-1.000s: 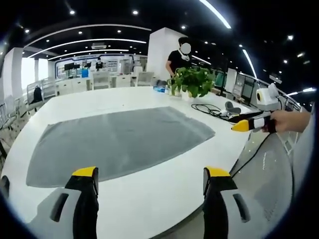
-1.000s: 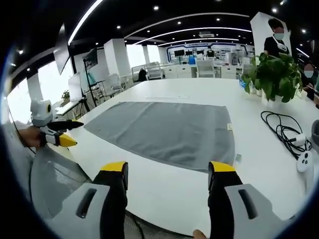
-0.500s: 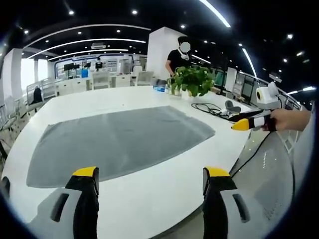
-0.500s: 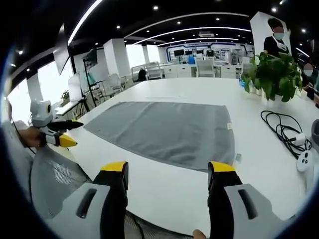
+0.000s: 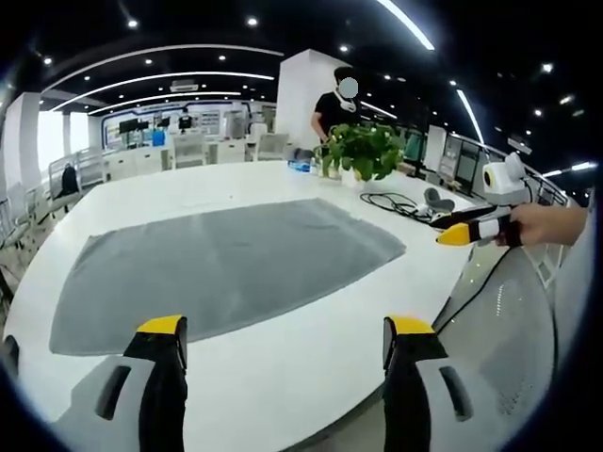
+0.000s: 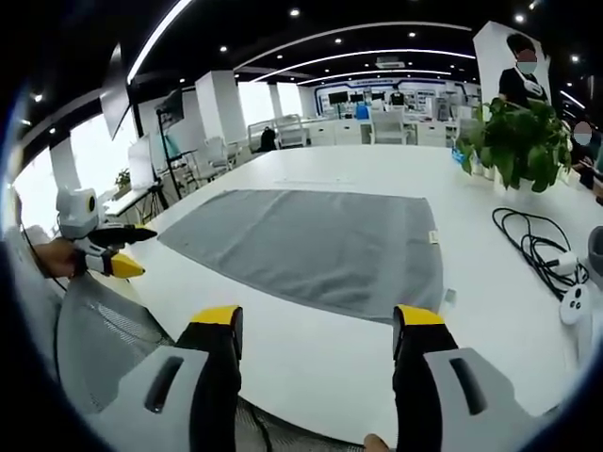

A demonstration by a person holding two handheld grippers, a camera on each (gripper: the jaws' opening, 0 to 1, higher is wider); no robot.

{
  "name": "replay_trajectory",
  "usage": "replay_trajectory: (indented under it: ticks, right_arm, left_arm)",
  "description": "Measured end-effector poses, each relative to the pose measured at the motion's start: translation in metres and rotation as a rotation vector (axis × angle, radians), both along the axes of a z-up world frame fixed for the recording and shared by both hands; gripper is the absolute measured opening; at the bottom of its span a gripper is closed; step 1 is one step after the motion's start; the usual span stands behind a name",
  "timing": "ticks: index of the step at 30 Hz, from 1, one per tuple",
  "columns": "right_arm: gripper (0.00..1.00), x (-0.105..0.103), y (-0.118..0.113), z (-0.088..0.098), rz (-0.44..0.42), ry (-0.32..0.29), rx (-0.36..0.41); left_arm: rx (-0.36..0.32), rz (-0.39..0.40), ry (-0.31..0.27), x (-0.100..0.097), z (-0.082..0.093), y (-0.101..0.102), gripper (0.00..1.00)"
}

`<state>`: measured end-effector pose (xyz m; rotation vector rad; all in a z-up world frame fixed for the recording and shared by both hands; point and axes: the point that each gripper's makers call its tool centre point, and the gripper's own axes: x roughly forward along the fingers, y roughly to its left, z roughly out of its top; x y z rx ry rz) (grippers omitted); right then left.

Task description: Fold the towel on the table until its edges align and the towel forms a compact rectangular stack.

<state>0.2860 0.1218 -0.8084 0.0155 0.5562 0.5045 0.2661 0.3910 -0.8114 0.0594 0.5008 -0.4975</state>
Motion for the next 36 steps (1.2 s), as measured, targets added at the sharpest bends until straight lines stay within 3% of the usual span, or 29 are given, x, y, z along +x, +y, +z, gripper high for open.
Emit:
replay_trajectory:
  ticks: [11, 17, 36]
  right_arm:
    - [0.65, 0.001, -0.003, 0.001, -0.015, 0.004, 0.03]
    - [0.64, 0.005, -0.01, 0.003, -0.045, -0.004, 0.056]
    - [0.61, 0.024, -0.033, 0.005, -0.063, -0.02, 0.067]
  left_arm:
    - [0.012, -0.025, 0.005, -0.001, -0.003, -0.003, 0.88]
    - [-0.018, -0.037, 0.015, 0.0, -0.003, -0.011, 0.87]
    - [-0.026, -0.166, -0.002, 0.016, 0.01, -0.066, 0.86]
